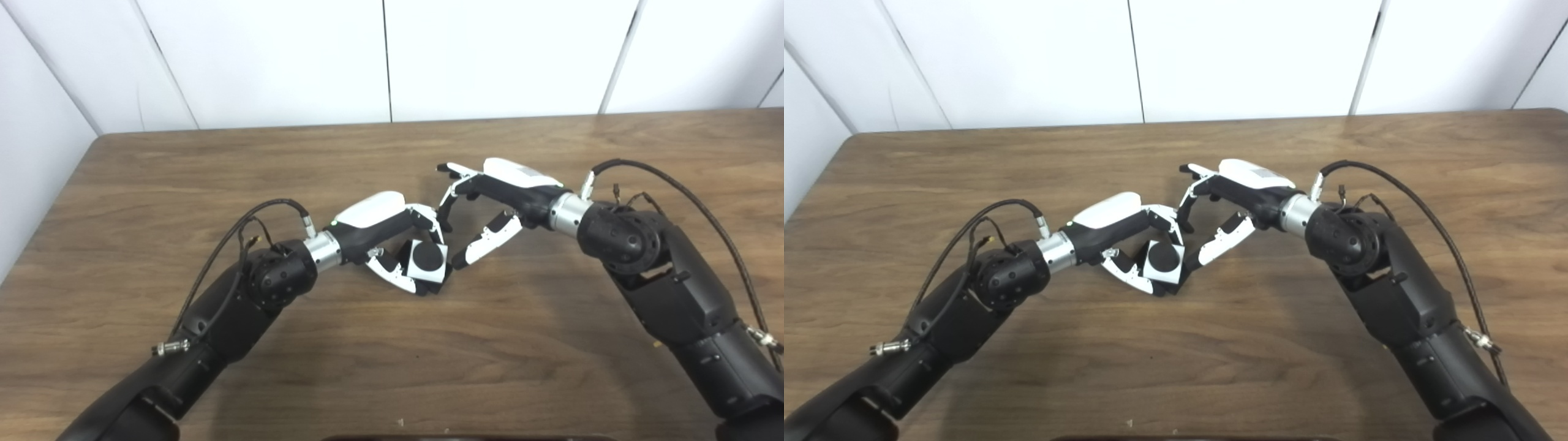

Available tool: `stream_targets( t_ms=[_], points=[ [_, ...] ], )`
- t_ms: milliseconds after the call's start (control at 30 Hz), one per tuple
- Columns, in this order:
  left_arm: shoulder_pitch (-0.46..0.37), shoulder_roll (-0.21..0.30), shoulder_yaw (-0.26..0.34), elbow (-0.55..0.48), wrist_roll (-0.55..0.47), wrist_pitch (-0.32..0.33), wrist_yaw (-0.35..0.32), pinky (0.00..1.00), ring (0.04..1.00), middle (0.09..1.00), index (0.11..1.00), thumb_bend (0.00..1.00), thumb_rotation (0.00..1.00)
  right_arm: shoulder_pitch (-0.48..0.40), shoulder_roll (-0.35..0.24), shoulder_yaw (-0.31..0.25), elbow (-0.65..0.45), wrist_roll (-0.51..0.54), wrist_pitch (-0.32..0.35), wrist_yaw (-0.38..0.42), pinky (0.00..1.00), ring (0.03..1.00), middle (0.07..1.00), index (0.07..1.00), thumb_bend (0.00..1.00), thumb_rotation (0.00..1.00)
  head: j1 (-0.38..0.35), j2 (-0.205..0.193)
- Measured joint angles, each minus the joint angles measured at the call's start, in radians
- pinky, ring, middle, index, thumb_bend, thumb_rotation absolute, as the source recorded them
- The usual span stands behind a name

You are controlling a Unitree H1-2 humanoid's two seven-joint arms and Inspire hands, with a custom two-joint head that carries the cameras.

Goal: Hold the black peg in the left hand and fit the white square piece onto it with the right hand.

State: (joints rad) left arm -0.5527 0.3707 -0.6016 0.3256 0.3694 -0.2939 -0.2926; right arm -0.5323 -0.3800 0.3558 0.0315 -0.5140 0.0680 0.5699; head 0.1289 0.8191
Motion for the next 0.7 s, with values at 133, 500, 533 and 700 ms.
stream_targets(
  t_ms=[133, 500, 533, 700],
  points=[
    [0.001, 0.0, 0.0, 0.0, 0.0, 0.0, 0.0, 0.8, 0.873, 0.857, 0.489, 0.52, 0.07, 0.003, -0.002, -0.016, 0.0, 0.018, -0.004, -0.004, 0.75, 0.925, 1.0, 1.0, 0.99, 0.64, -0.011, -0.008],
    [0.01, 0.001, 0.003, 0.0, -0.007, 0.0, 0.0, 0.81, 0.883, 0.853, 0.492, 0.52, 0.07, 0.013, -0.028, -0.139, -0.038, 0.078, -0.009, -0.068, 0.68, 0.892, 0.985, 1.0, 0.92, 0.56, -0.029, -0.015],
    [0.011, 0.001, 0.004, 0.0, -0.007, 0.0, 0.0, 0.83, 0.891, 0.856, 0.493, 0.52, 0.07, 0.016, -0.03, -0.144, -0.042, 0.079, -0.009, -0.074, 0.67, 0.89, 0.984, 1.0, 0.92, 0.55, -0.034, -0.015],
    [0.036, 0.0, 0.023, -0.012, -0.017, 0.005, 0.001, 0.84, 0.898, 0.861, 0.495, 0.52, 0.07, 0.05, -0.031, -0.158, -0.06, 0.084, -0.007, -0.09, 0.69, 0.893, 0.979, 0.999, 0.93, 0.52, -0.043, -0.017]
  ],
)
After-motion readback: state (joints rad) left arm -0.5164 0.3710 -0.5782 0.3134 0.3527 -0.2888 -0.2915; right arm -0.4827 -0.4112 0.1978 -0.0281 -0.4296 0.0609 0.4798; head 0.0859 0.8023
